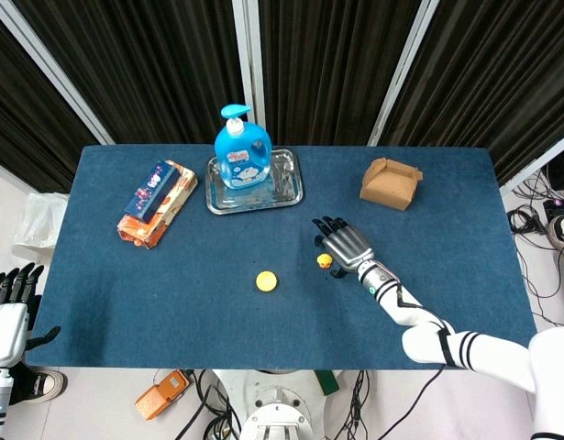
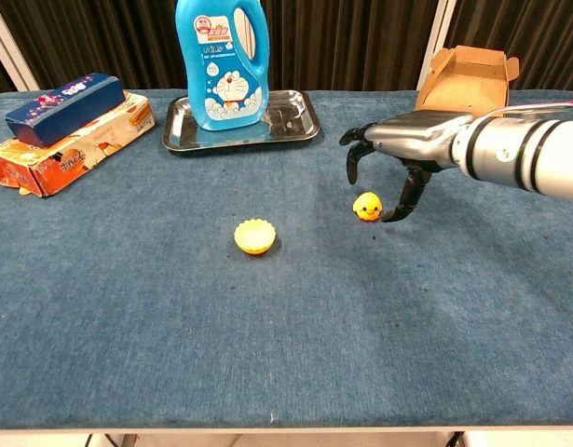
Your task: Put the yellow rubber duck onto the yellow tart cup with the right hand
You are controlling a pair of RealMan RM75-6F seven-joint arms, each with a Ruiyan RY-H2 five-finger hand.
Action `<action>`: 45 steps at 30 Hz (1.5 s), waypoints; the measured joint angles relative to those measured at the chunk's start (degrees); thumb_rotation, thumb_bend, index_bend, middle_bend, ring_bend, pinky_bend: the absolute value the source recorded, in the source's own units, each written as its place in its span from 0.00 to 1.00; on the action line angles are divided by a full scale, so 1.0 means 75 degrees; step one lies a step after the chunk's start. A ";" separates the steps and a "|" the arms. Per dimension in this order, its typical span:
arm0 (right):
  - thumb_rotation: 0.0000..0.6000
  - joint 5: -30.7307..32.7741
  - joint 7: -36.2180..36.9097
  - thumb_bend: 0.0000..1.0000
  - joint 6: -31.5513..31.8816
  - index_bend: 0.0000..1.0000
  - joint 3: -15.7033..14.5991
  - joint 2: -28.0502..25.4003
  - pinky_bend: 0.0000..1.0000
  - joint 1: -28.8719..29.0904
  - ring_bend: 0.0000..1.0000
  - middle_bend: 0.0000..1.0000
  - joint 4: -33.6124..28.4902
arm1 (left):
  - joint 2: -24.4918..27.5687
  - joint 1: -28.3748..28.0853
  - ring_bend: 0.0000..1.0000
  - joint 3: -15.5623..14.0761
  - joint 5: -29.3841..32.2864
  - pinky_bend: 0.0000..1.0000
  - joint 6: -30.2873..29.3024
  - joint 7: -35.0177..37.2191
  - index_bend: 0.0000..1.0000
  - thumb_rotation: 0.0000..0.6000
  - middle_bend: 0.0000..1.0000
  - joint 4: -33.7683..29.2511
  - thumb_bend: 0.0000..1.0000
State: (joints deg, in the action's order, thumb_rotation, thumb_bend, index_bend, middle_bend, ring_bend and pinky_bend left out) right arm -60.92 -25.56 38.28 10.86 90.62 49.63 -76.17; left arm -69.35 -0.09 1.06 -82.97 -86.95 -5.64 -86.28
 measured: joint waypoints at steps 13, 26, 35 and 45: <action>1.00 0.0222 0.0222 0.48 0.0021 0.66 -0.0134 0.0401 0.20 0.0287 0.12 0.21 0.0559 | -0.0087 0.0060 0.00 -0.0002 0.0038 0.00 0.0012 0.0169 0.04 1.00 0.03 0.0206 0.00; 1.00 -0.0565 0.0555 0.49 0.0585 0.66 0.0137 -0.0199 0.21 0.0512 0.12 0.22 -0.1144 | -0.0073 0.0079 0.00 0.0007 -0.0031 0.00 -0.0045 0.0174 0.04 1.00 0.03 0.0185 0.00; 1.00 0.0127 -0.0435 0.49 0.0359 0.62 0.0125 0.0472 0.21 0.1259 0.12 0.22 -0.0990 | -0.0141 0.0193 0.00 -0.0051 0.0005 0.00 -0.0079 0.0288 0.04 1.00 0.03 0.0319 0.00; 1.00 0.1035 -0.1265 0.49 0.0394 0.55 -0.0107 0.0979 0.21 0.1800 0.12 0.22 -0.0765 | -0.0228 0.0227 0.00 -0.0060 -0.0011 0.00 -0.0069 0.0422 0.04 1.00 0.03 0.0508 0.00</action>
State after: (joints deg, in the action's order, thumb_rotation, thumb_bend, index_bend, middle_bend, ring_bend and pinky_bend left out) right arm -53.16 -35.05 41.23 10.06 97.97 63.14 -81.91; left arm -71.06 1.62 0.60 -83.05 -87.47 -2.47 -82.47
